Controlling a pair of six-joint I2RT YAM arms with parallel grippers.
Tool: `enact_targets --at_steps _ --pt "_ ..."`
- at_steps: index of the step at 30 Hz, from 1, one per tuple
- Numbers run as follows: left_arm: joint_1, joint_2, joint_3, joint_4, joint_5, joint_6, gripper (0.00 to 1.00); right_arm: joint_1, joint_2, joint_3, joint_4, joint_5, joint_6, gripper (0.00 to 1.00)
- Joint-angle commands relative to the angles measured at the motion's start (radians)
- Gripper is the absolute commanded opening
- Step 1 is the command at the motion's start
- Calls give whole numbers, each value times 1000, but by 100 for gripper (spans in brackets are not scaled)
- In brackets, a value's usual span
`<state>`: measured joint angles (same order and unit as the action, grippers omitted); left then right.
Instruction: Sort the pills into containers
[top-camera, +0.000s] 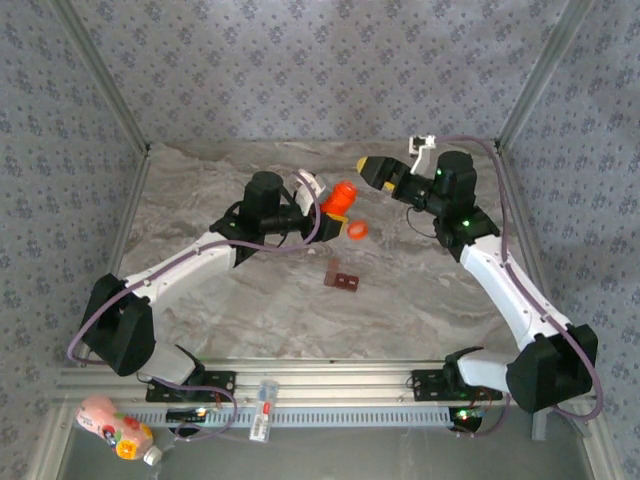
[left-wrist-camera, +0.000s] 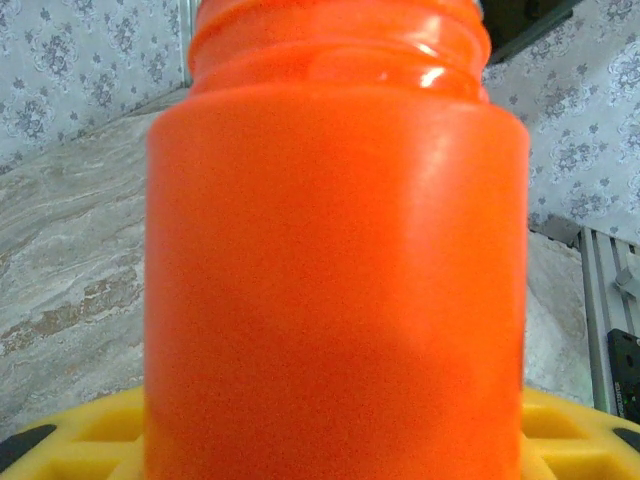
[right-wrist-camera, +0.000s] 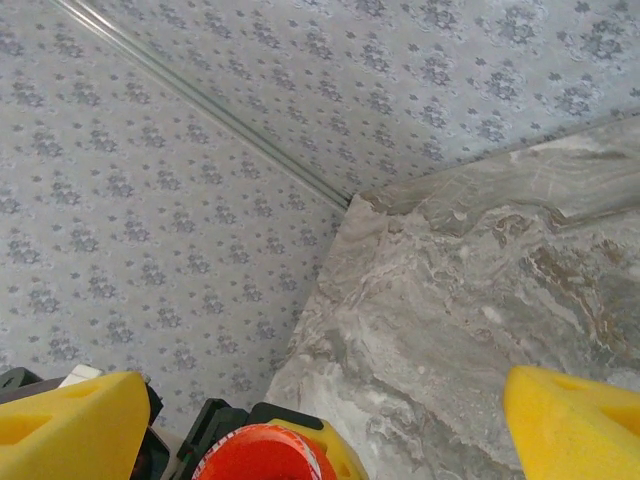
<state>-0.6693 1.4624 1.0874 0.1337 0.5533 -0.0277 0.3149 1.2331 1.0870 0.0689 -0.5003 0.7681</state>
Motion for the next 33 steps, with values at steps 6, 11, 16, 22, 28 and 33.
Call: enact_targets --at_steps 6,11,16,22,28,33 --pt "0 -22 -7 43 -6 1 0 -30 -15 -48 -196 194 -60 92" --pt "1 -27 -25 57 -17 -10 0 -118 33 -154 -220 178 -60 89" --pt "0 -36 -40 69 -37 -14 0 -97 52 -216 -303 212 -127 86" --pt "1 -36 -43 65 -50 -12 0 -25 26 -262 -470 331 -264 86" --pt "2 -49 -64 84 -54 -18 0 86 -11 -327 -598 452 -325 86" --pt "1 -63 -85 86 -62 -17 0 192 -18 -373 -639 504 -330 85"
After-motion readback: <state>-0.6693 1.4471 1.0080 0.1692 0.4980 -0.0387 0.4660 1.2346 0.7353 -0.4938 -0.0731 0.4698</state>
